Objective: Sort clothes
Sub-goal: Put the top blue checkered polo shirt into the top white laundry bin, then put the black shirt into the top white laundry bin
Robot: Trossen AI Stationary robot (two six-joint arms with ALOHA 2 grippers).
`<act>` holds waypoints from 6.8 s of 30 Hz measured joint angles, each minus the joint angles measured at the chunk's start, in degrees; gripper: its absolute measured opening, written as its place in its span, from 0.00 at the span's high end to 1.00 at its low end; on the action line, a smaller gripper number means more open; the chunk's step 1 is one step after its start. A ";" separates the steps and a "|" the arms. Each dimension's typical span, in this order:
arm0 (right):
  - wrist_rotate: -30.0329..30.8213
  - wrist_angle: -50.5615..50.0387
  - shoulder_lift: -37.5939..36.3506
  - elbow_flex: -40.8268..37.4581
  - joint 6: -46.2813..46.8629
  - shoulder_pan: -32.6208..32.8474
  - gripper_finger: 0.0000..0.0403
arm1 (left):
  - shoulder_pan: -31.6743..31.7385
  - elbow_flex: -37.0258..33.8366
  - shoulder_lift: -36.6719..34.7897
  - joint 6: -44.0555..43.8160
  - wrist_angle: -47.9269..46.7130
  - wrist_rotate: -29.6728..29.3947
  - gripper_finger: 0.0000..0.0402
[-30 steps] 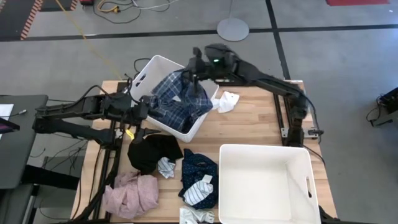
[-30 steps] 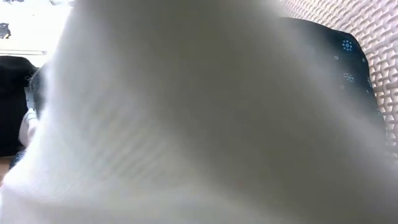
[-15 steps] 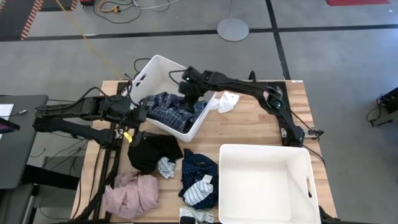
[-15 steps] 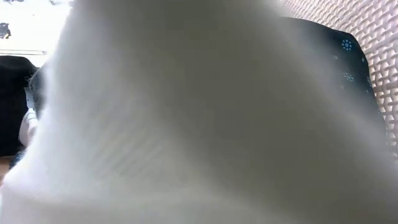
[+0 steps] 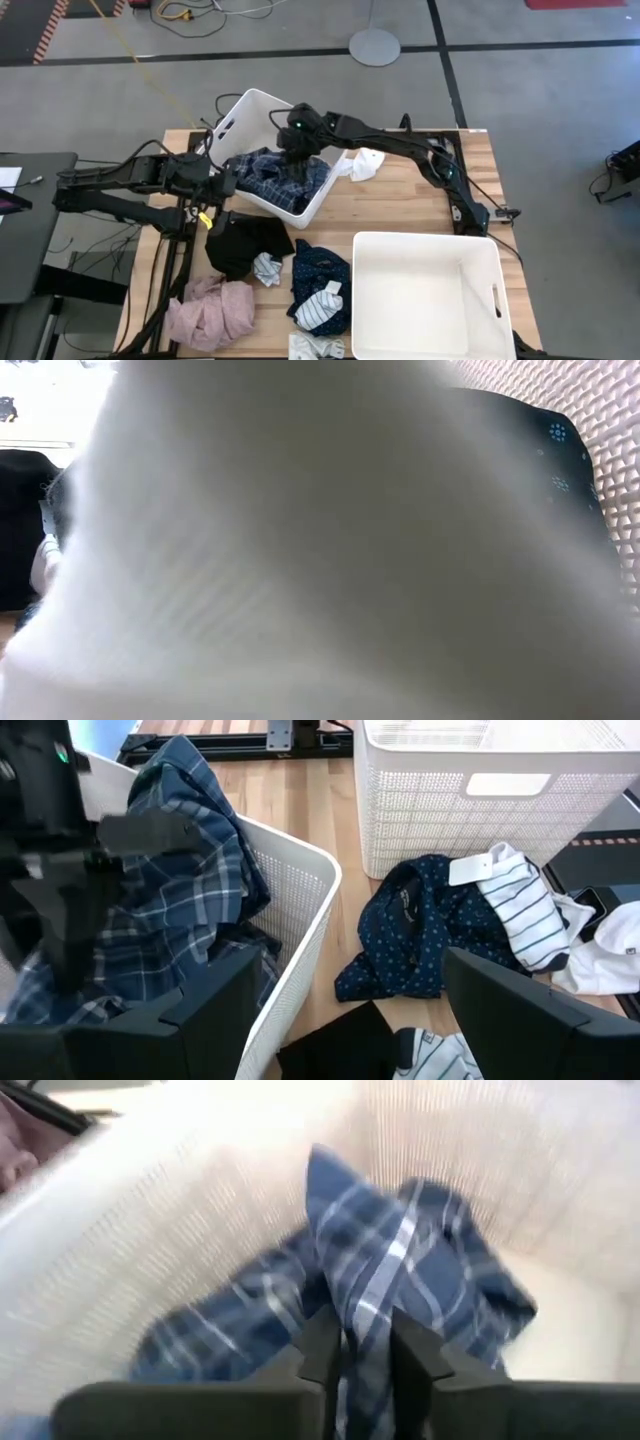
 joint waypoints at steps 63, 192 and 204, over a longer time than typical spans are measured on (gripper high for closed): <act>-2.27 -7.07 -11.39 -21.27 9.58 -1.02 0.71 | -0.04 -3.67 2.86 -3.22 0.66 0.00 0.24; 11.37 -29.27 -34.27 -10.03 1.58 25.74 0.30 | -25.51 2.96 21.11 -16.48 -17.66 -22.02 0.89; 11.30 -26.09 -34.20 -13.07 1.56 28.90 0.30 | -28.37 18.21 21.09 -10.40 -21.79 -34.34 0.89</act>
